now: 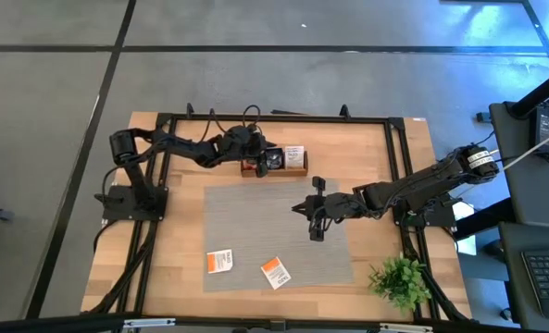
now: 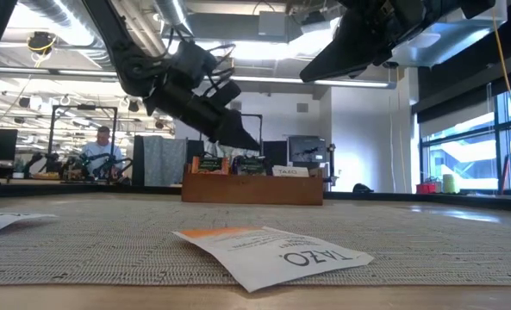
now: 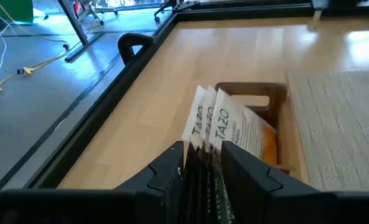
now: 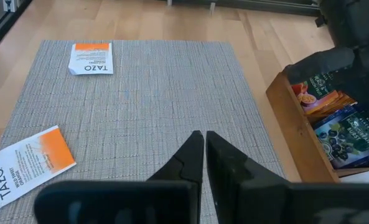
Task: Pick & Place Tea
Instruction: Put the white orange tea bag into the right section of the wooden organizer
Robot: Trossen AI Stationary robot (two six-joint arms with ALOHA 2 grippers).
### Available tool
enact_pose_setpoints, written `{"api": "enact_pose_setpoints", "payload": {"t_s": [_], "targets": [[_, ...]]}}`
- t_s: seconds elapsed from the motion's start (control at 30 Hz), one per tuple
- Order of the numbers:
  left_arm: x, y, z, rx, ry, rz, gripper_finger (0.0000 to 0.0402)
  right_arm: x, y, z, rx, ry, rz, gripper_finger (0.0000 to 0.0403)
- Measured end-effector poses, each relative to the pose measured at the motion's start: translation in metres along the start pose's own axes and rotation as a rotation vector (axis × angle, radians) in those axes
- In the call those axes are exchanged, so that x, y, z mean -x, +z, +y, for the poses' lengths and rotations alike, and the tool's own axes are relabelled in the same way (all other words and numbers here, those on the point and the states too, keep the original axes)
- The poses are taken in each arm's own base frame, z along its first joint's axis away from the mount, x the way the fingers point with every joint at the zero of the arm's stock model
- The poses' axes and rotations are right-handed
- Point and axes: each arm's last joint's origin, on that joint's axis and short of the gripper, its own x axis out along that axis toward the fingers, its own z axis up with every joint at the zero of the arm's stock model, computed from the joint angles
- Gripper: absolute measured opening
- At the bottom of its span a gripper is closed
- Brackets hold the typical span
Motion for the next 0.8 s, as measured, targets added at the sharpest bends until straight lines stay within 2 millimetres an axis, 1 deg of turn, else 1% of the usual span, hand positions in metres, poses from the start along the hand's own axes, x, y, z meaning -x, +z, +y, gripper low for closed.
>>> {"api": "enact_pose_setpoints", "payload": {"t_s": [0.07, 0.17, 0.23, 0.3, 0.43, 0.53, 0.6, 0.67, 0.8], "targets": [[0.002, 0.004, 0.0, -0.002, 0.0, -0.019, 0.0112, 0.0, 0.0, 0.0, 0.0, 0.0, 0.0, 0.0023], [0.009, 0.015, -0.002, 0.005, -0.028, -0.063, 0.0118, 0.0, 0.0, 0.0, -0.002, 0.0, 0.0, 0.0023], [0.014, 0.023, -0.009, 0.011, -0.104, -0.096, 0.012, 0.0, 0.0, 0.0, -0.013, 0.0, 0.0, 0.0023], [0.02, 0.03, -0.021, 0.001, -0.24, -0.119, 0.012, 0.0, 0.0, 0.0, -0.027, 0.0, 0.0, 0.0023], [0.032, 0.032, -0.056, -0.021, -0.573, -0.081, 0.0117, 0.0, 0.0, 0.0, -0.056, 0.0, 0.001, 0.0023], [0.042, 0.026, -0.088, -0.033, -0.76, 0.021, 0.0116, -0.002, -0.001, 0.001, -0.094, 0.0, 0.006, 0.0023], [0.049, 0.021, -0.11, -0.046, -0.814, 0.097, 0.0116, -0.004, -0.003, 0.003, -0.102, 0.017, 0.015, 0.0023], [0.056, 0.017, -0.132, -0.08, -0.845, 0.146, 0.0115, -0.009, -0.005, 0.007, -0.12, 0.069, 0.021, 0.0023], [0.07, 0.012, -0.176, -0.178, -0.834, 0.164, 0.0114, -0.018, -0.013, 0.021, -0.165, 0.172, 0.055, 0.0023]]}}
